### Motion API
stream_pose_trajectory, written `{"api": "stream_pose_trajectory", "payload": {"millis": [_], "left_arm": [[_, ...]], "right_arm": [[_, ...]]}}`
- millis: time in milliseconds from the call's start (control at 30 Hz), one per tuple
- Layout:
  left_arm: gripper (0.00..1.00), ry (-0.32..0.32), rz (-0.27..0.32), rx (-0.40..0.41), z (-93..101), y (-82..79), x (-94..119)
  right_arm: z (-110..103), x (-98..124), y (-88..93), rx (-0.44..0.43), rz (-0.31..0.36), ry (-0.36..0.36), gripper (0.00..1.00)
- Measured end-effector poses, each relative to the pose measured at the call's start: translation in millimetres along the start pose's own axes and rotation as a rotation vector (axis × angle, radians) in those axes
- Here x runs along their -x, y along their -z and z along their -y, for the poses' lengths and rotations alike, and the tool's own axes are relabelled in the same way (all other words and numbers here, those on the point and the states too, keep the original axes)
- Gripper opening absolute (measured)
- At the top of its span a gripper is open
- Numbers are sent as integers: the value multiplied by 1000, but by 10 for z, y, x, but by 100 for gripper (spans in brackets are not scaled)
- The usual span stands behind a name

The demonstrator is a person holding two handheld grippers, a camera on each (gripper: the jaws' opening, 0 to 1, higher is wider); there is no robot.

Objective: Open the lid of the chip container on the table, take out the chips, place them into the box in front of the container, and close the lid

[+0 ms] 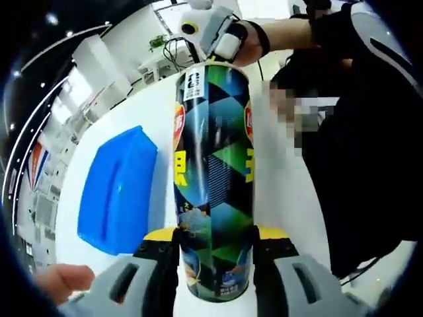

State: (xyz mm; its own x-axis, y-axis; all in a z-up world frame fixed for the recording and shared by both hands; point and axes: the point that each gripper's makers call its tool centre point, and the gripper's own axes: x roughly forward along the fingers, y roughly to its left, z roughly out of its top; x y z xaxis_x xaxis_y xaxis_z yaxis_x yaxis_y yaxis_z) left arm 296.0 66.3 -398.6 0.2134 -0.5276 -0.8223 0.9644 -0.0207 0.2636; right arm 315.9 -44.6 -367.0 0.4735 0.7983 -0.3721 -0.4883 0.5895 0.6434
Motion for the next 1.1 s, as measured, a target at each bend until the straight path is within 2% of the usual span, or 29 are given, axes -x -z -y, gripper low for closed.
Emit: {"api": "stream_pose_trajectory", "payload": {"millis": [167,300,400,500,600,667,1100], "left_arm": [[43,-3,-74,-28,8,55,-55],[44,-25,-125,-55,1,82,-108],[44,-33,-134,-59,-4,73,-164],[44,-44,-145,-60,-13,67,-222],[44,-62,-154,-67,-3,56,-283],[44,-73,-165,-79,8,53,-315],[45,-140,-222,-86,-29,110,-304]], "right_arm": [[172,-97,133,-32,12,-22,0],[301,-178,208,13,3,-30,0],[400,-224,232,45,1,-17,1],[532,-274,268,62,-22,22,1],[666,-304,328,153,-57,92,1],[700,-319,362,156,-78,108,1],[753,-335,272,138,-49,76,2]]}}
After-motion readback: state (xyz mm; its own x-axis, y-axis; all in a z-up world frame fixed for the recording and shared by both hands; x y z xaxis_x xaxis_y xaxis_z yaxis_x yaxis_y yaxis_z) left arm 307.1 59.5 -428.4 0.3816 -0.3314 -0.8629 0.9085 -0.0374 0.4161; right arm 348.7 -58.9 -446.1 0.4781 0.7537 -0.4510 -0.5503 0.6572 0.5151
